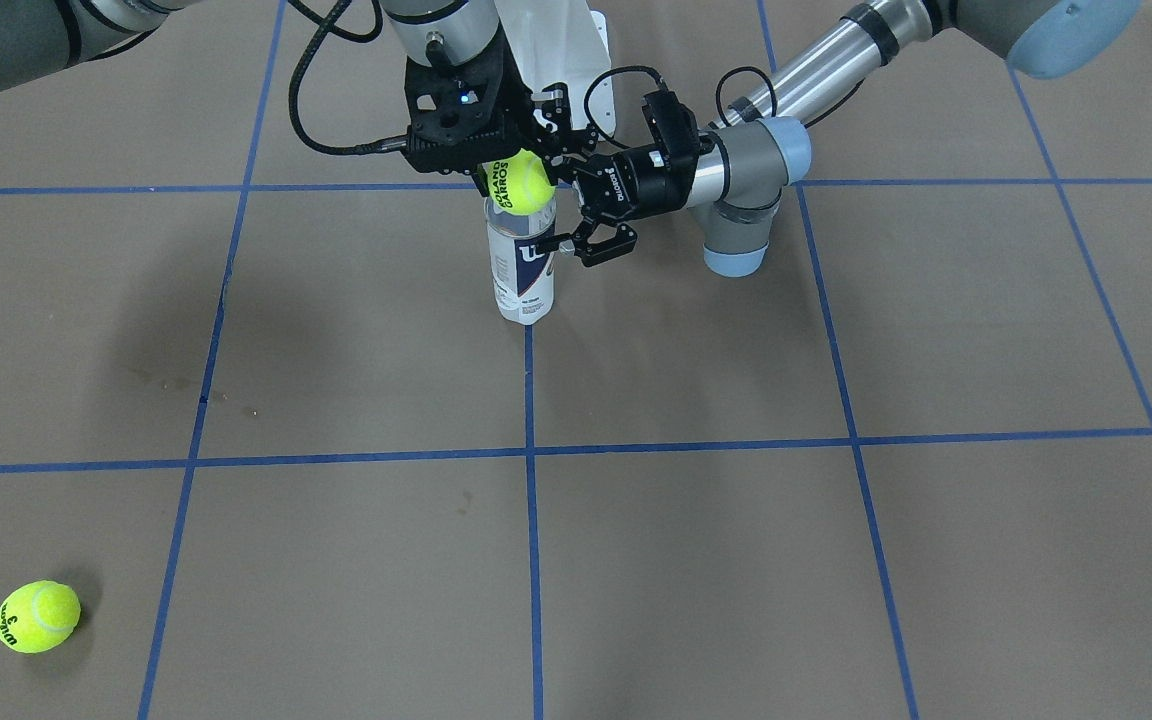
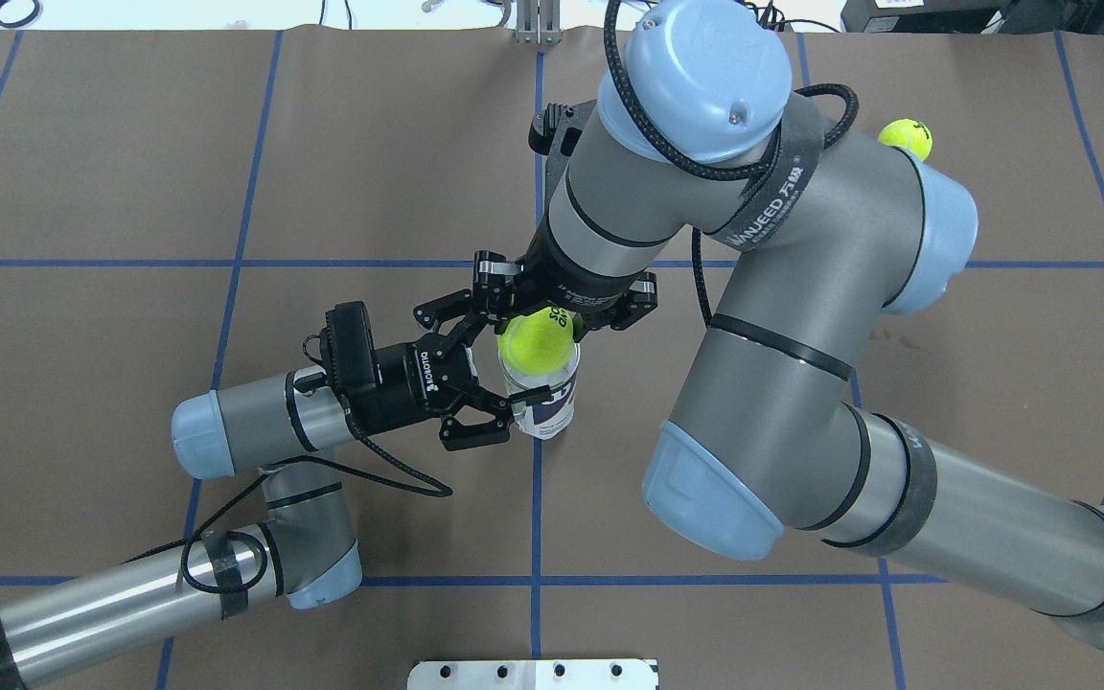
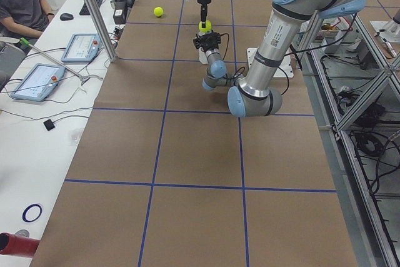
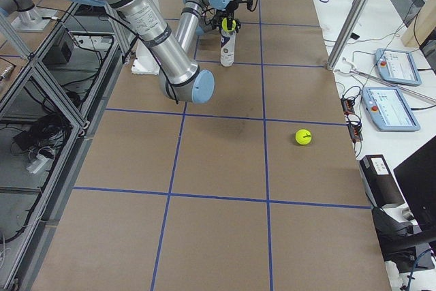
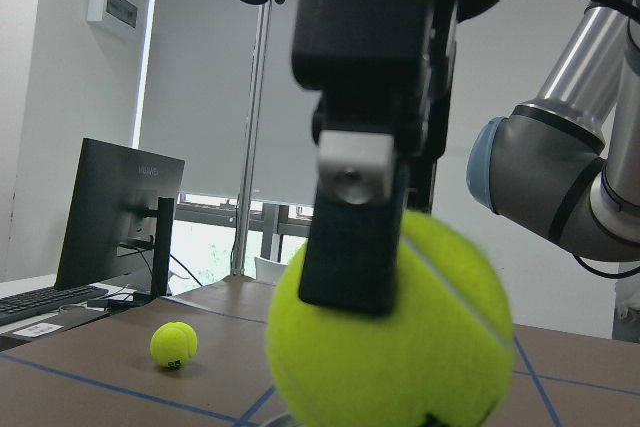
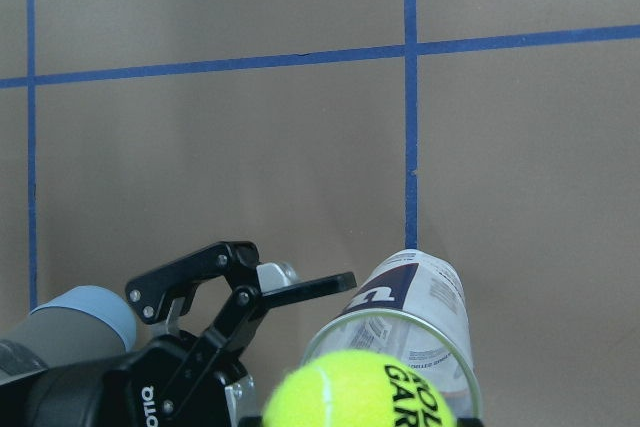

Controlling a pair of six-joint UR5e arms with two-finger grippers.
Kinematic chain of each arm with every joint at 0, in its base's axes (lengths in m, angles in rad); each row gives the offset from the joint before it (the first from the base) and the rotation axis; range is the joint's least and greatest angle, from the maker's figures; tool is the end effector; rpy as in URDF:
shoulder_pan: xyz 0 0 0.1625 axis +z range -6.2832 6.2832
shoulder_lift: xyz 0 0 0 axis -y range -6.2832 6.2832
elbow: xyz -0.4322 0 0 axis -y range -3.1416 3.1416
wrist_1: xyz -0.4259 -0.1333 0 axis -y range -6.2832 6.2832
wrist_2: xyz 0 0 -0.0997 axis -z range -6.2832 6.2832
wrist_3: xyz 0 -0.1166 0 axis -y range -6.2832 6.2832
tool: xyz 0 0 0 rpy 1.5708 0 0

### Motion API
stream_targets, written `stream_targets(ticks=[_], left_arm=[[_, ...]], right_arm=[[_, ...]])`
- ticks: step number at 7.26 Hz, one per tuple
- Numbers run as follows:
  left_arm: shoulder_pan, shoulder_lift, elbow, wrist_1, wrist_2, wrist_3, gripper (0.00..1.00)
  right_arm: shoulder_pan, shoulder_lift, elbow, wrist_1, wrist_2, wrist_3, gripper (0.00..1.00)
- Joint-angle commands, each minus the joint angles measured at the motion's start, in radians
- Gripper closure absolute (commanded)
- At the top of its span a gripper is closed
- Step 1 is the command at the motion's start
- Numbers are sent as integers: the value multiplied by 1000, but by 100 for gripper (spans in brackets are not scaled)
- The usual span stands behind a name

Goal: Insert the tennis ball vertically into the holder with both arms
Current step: 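Release the ball into the can and raise the right gripper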

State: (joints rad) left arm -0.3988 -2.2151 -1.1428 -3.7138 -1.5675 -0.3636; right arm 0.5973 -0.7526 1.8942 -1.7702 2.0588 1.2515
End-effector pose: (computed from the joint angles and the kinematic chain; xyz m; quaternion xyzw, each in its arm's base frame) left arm 0.5812 -0.3900 0.2637 0.6655 0.6416 0.1485 0.3511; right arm -0.4805 -0.4219 0.0506 0.0018 -0.4902 0.0112 0.8715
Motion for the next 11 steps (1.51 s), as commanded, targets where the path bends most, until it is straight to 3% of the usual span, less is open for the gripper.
stream_targets(ticks=[1,3,5,7,9,10,11], left_arm=[[0,2,0,0,0,0,0],[0,0,0,0,0,0,0],[0,2,0,0,0,0,0],[0,2,0,0,0,0,0],[0,2,-2,0,1,0,0],[0,2,-2,0,1,0,0],[0,2,0,0,1,0,0]], right_arm=[[-1,-1,-1,-2,-2,0,14],[1,-4,6,-2,1,0,10],[97,-122,49,2,9,-29,4],[269,-270,28,2,27,-337,4],[414,-269,-172,5,58,-537,4],[467,-267,-305,85,58,-587,4],[507,-263,-493,292,58,-581,5]])
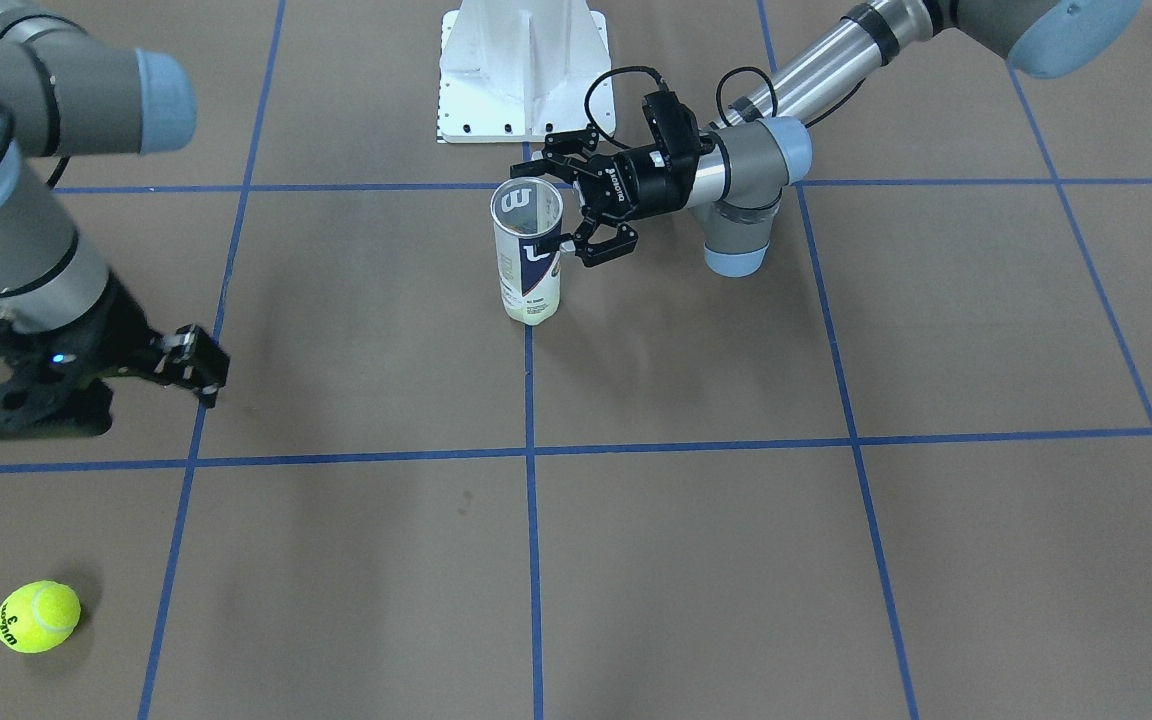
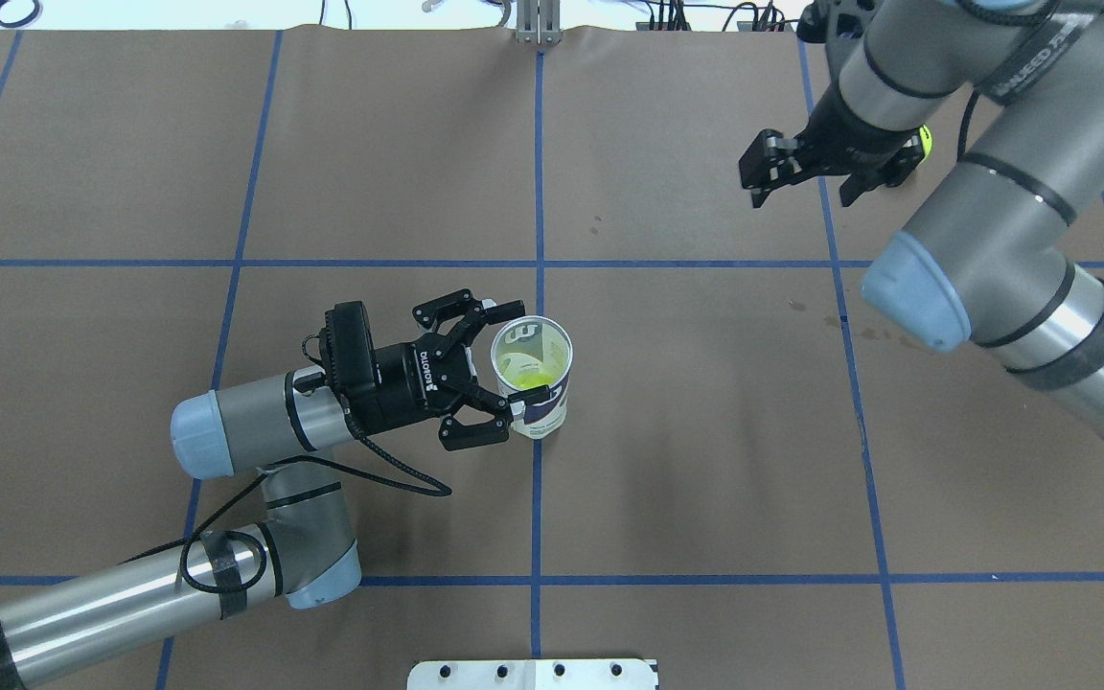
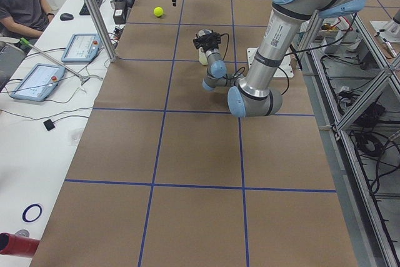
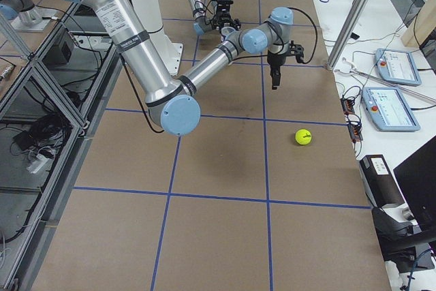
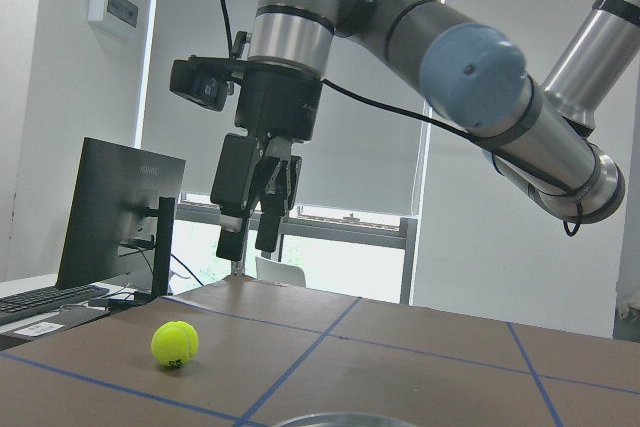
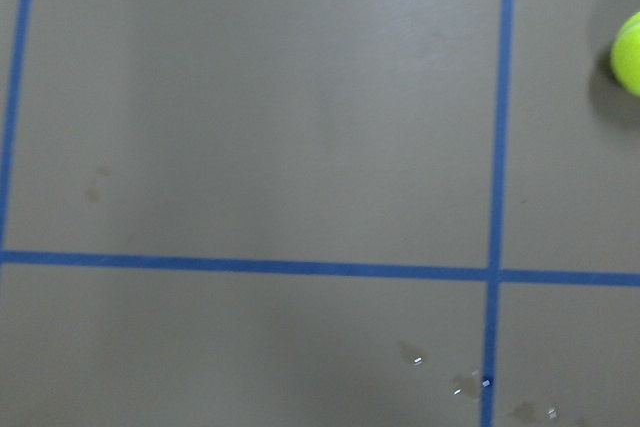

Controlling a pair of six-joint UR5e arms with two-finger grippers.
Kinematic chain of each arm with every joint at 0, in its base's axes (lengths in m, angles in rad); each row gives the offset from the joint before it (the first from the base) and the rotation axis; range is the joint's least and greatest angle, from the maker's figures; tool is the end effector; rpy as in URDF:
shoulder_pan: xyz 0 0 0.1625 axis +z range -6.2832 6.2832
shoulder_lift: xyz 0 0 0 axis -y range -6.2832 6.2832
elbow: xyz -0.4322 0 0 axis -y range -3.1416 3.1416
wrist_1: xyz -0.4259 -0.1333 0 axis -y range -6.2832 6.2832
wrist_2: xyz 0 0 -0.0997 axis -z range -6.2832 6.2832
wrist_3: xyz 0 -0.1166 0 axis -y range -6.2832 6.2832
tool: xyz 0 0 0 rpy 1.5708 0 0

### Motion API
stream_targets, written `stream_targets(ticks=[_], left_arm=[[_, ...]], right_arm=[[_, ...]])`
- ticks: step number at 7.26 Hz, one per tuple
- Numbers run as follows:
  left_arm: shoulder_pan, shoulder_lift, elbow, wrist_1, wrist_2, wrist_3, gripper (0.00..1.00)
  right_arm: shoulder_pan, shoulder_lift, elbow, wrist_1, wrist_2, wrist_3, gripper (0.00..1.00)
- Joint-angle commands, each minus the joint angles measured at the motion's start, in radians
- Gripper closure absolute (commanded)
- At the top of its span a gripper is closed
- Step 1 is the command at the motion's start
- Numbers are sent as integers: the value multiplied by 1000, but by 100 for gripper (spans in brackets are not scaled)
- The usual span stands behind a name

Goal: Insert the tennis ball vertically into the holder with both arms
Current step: 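Move the right gripper to the farther yellow tennis ball and grasp it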

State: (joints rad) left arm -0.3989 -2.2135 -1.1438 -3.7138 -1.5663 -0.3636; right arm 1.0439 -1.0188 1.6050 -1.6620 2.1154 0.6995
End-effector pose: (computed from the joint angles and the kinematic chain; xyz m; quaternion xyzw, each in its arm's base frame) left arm 0.5808 -0.3900 0.2643 0.6657 0.6414 0.1481 0.3516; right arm -0.2973 -0.6560 0.3353 0.0429 -0.3490 0.0148 0.9360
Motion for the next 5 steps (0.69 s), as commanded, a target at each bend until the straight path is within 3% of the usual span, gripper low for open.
stream_targets(ticks=[1,2,3,5], left_arm=[[0,5,1,-1,0,0,0],[0,11,-5,-2,-1,0,0],[0,17,-16,-2,-1,0,0],[0,20,-25,0,-1,-2,0]], right_arm=[[89,62,-385,290,9,-29,5],[88,90,-467,307,3,-35,5],[87,103,-587,452,-5,-29,5],[68,120,-666,530,-47,-14,5]])
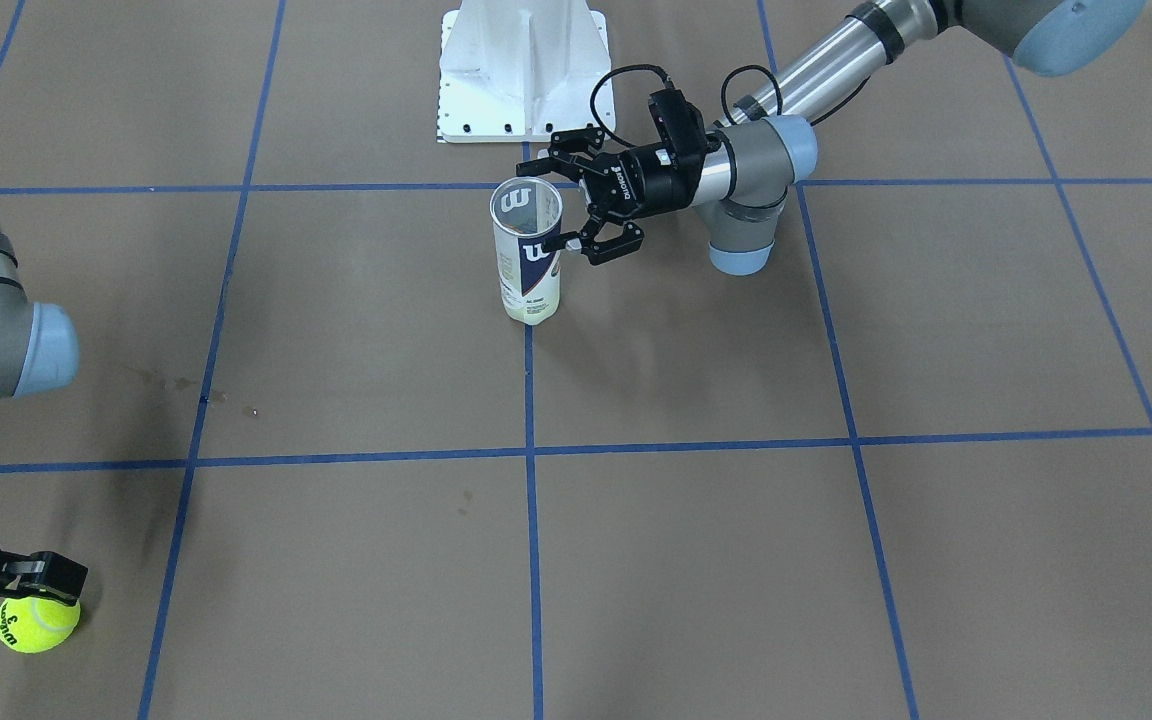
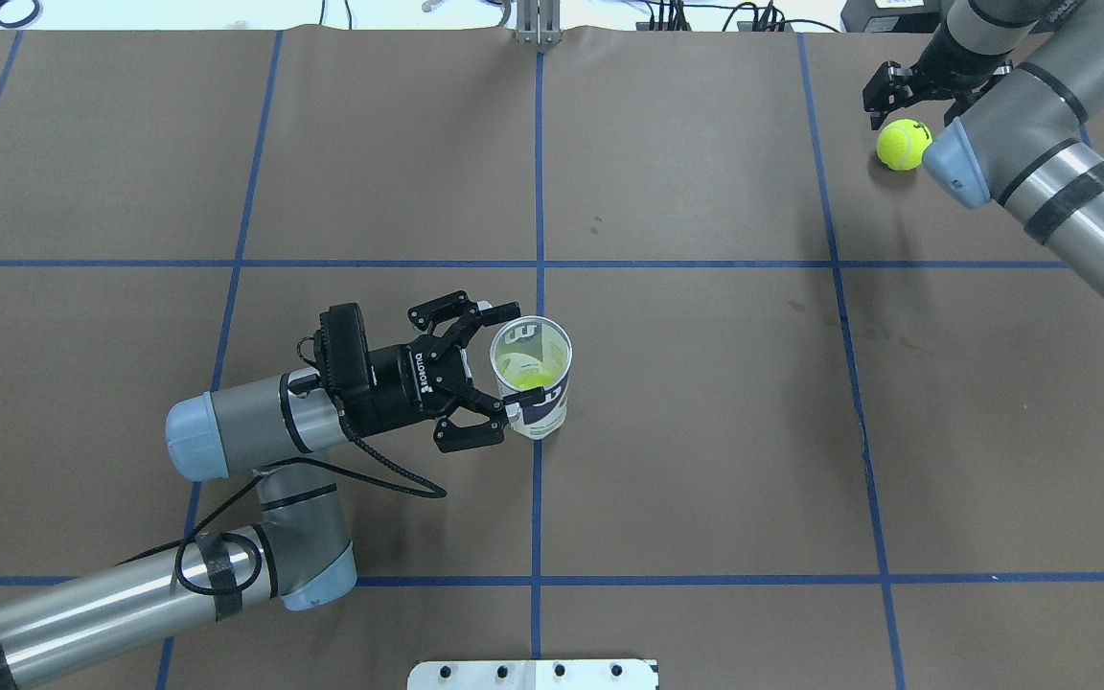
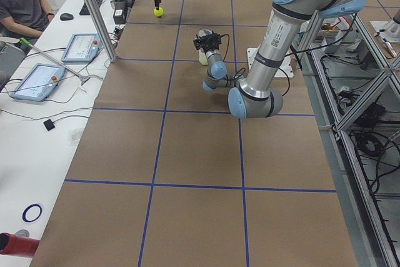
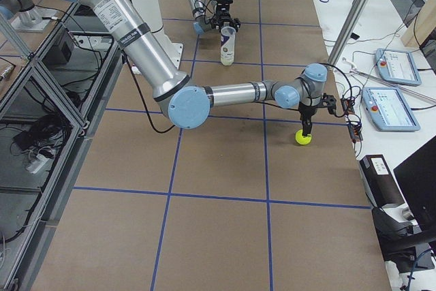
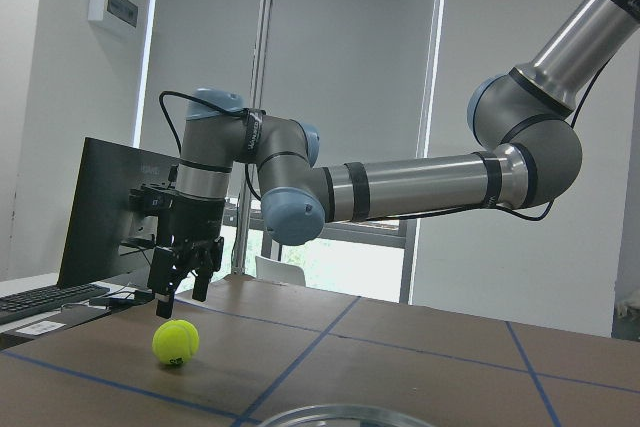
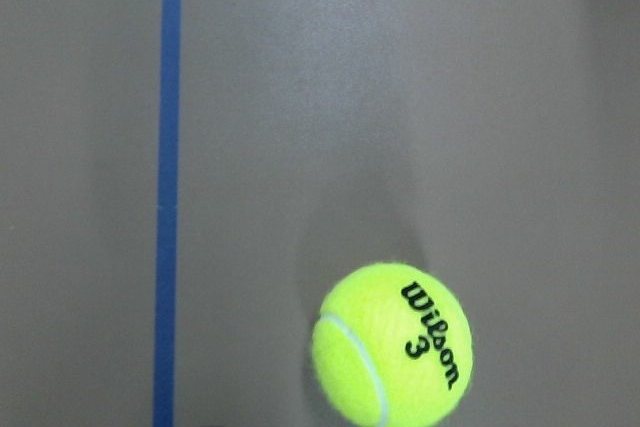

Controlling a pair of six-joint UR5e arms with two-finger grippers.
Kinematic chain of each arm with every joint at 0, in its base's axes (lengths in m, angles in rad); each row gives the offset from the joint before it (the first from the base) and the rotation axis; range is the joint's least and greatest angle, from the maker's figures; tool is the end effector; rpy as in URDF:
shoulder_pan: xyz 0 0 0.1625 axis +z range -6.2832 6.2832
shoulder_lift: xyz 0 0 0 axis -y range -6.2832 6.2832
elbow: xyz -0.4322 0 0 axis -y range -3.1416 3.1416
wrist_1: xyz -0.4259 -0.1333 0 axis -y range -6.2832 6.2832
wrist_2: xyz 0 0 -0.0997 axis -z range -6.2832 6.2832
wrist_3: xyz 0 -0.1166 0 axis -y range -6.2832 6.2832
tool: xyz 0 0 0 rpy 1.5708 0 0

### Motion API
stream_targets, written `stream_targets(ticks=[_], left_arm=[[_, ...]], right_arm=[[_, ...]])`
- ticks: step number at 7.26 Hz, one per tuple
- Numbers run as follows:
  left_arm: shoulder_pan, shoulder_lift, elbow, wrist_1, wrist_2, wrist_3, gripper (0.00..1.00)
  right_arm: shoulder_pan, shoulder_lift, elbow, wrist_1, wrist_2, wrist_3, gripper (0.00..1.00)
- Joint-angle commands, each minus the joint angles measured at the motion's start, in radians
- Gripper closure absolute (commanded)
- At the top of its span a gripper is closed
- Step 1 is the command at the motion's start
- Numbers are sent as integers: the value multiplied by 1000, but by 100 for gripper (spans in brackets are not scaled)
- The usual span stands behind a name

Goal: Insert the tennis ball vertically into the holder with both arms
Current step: 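Move the right gripper to the farther yellow tennis ball and grasp it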

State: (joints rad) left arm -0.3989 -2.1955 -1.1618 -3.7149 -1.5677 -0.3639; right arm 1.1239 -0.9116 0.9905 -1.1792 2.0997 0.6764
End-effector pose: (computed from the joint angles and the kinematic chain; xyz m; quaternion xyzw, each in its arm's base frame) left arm 0.5749 -0.3874 0.2689 0.6655 0.6418 0.1485 0.3509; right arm -0.2889 -0.7751 0.5151 0.0550 -0.3350 0.0470 0.9395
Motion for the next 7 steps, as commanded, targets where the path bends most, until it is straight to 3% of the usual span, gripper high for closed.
stream_targets(ticks=[1,4,5,7], left_arm=[[0,3,-7,1,0,0,0],[0,3,-7,1,0,0,0],[0,3,-6,1,0,0,0],[0,3,-4,1,0,0,0]], right_arm=[[-21,13,-56,49,-49,9,5],[-39,5,-64,53,-69,8,12],[-39,4,-64,53,-67,3,29],[-39,-1,-62,53,-67,-1,80]])
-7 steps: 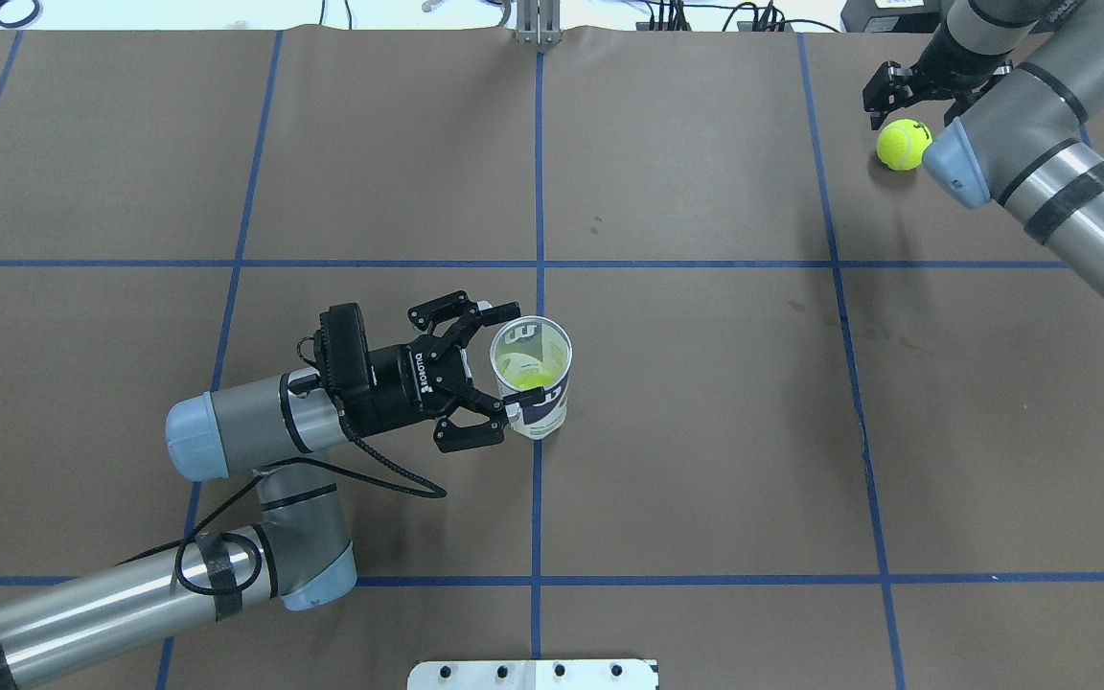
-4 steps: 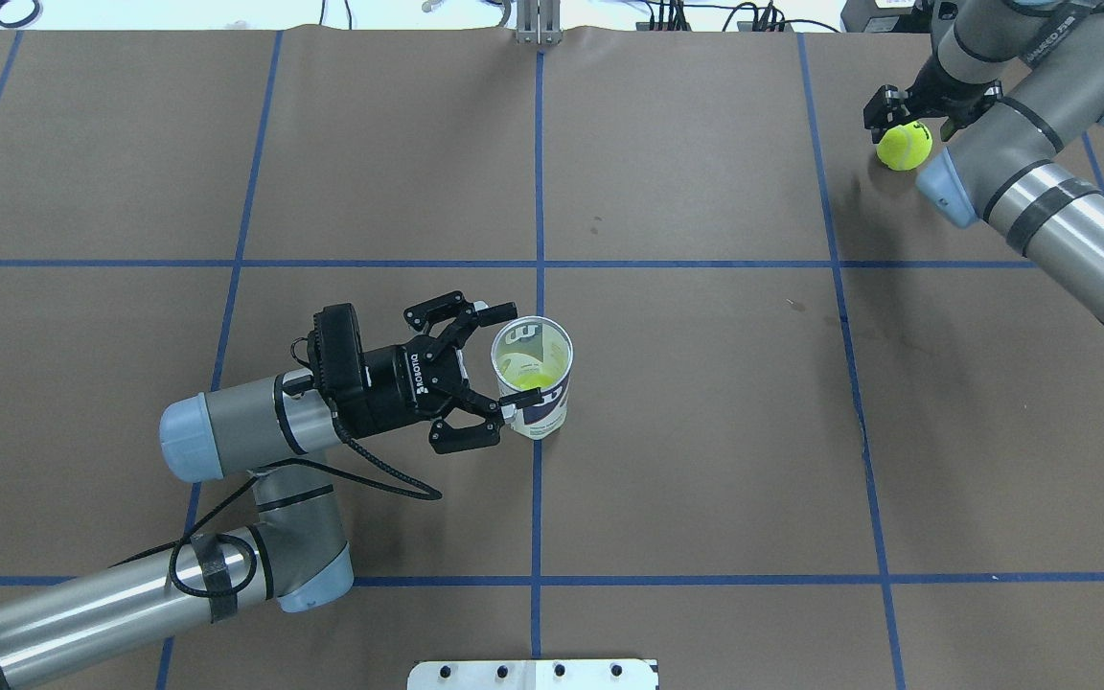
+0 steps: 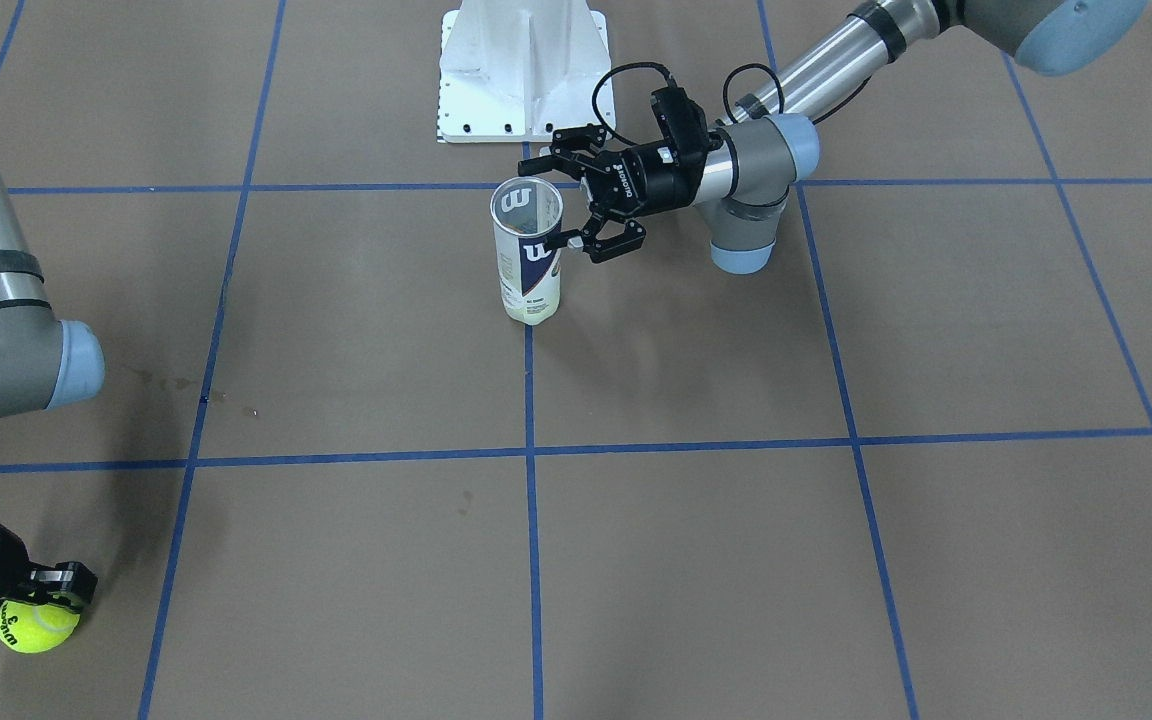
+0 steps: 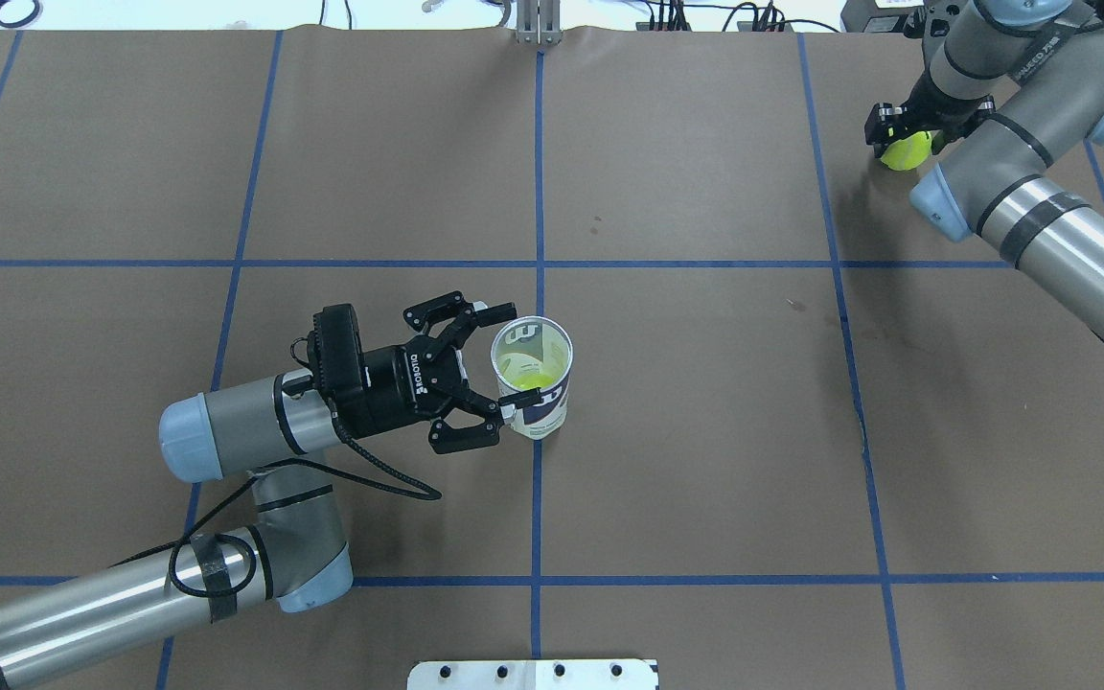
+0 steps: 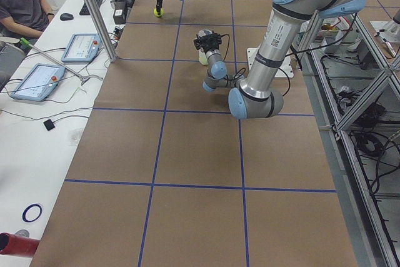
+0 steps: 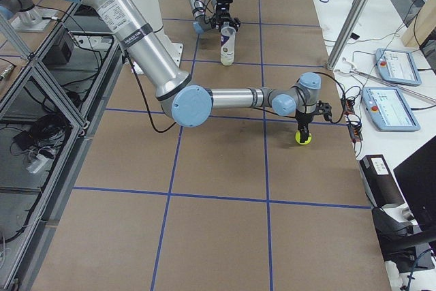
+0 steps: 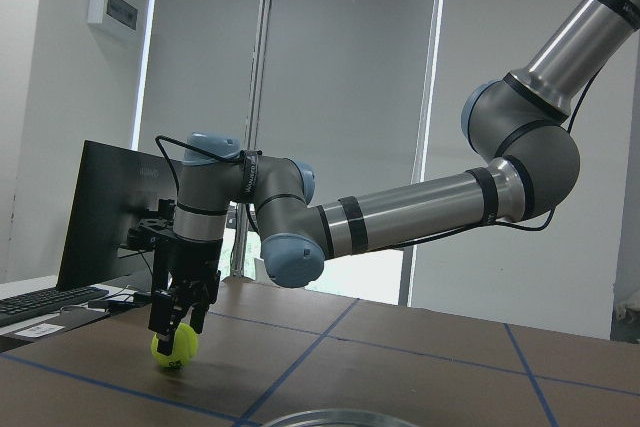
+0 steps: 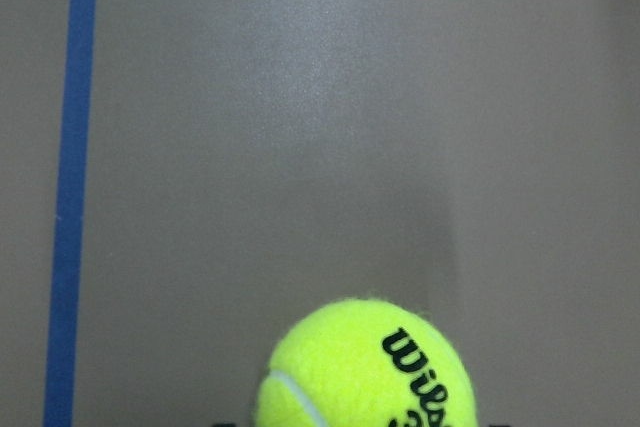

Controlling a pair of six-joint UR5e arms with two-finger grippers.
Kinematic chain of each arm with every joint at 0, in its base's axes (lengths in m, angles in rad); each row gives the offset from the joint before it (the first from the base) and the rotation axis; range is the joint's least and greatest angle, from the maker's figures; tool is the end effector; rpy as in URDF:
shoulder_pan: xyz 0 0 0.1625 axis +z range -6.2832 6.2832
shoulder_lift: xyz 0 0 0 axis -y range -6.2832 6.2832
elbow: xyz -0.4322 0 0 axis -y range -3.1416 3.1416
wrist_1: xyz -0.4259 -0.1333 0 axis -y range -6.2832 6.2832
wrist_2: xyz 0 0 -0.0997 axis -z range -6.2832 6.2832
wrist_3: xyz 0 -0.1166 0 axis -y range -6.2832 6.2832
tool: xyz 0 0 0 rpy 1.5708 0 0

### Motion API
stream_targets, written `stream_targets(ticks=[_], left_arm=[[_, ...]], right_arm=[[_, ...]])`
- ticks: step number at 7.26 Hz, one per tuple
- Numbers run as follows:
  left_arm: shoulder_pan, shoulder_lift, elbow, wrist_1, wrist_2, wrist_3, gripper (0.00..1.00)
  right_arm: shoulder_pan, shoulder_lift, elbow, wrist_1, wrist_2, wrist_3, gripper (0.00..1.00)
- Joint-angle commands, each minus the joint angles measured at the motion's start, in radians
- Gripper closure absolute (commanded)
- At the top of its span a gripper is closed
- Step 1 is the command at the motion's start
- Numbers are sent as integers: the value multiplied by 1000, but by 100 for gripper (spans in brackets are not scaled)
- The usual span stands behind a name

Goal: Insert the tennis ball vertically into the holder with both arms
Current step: 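Carry the second ball with the right gripper onto the can's opening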

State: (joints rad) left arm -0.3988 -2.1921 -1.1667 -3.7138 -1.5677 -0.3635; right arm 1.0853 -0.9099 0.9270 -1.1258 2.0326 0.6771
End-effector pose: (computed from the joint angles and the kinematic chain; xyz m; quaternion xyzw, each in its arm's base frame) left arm 0.5736 -0.3868 0.2692 0.6657 0.6418 0.1485 0.3507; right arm -0.3139 -0.7693 0.5454 0.0640 -0.3086 0.0385 0.9483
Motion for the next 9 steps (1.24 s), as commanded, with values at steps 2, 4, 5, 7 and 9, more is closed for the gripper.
stream_targets(ticks=[2,4,5,7,9], left_arm=[[2,0,2,0,0,0,0],[2,-2,5,9,-2,0,0],[2,0,5,11,-2,0,0],[2,-2,5,14,-2,0,0],[2,-2,5,14,-2,0,0]], right_arm=[[5,-3,80,-9,14,12,100],[-22,-85,444,-210,87,150,100],[-91,-84,637,-382,89,279,100],[-224,-73,888,-515,90,494,100],[-345,-49,1041,-558,92,675,100]])
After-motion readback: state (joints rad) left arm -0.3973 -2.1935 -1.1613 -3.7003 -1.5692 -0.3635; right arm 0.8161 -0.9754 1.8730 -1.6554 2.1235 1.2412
